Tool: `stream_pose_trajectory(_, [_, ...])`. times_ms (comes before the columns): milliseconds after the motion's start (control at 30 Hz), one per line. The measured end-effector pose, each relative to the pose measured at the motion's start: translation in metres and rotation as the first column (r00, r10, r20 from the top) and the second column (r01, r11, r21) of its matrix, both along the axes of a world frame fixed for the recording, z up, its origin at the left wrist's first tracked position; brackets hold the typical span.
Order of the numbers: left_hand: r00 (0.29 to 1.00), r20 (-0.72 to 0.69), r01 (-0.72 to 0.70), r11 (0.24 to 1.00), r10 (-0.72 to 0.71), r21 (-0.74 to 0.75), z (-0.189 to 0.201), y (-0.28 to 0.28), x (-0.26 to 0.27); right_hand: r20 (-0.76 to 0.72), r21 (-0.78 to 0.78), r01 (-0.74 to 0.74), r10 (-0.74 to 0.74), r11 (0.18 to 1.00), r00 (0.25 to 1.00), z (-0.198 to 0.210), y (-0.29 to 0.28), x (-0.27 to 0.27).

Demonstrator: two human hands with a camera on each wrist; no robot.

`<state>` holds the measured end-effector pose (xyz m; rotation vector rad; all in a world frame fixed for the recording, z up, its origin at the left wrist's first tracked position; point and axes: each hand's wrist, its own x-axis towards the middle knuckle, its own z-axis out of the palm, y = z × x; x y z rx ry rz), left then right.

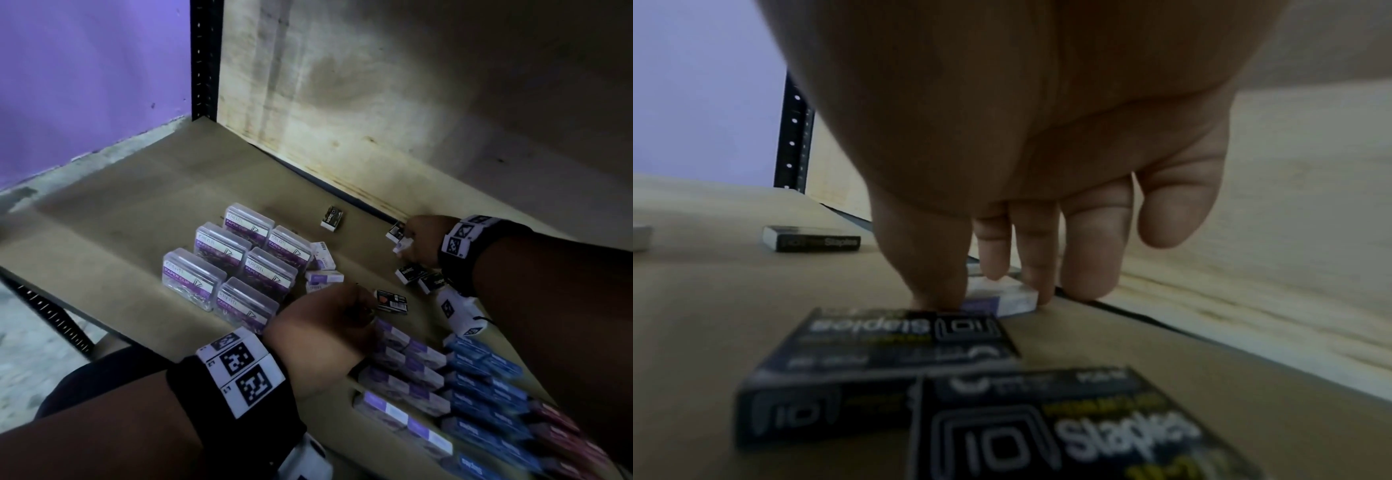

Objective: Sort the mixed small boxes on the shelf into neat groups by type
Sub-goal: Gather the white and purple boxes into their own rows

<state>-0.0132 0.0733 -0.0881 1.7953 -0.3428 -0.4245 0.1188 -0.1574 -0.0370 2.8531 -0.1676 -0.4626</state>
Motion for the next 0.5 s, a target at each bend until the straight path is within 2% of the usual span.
stream_pose_trajectory(200, [0.999,-0.035,0.014,0.998,-0.016,-0.056,0.0,-0.001,-0.001,-0.044,0.02,0.01,-0.009,1.0,0.999,0.011,0.004,-0.002])
stream_pose_trajectory(300, [1.0,-0.017,0.003,0.999,-0.004,-0.052,0.0,0.001,-0.001,0.04,0.055,0.022,-0.024,0.998,0.999,0.025,0.006,-0.01])
stream_pose_trajectory(500, [0.999,0.03,0.03,0.999,-0.031,0.019,0.01,0.001,-0.006,0.055,0.27,0.059,-0.077,0.961,0.996,0.047,0.001,-0.051])
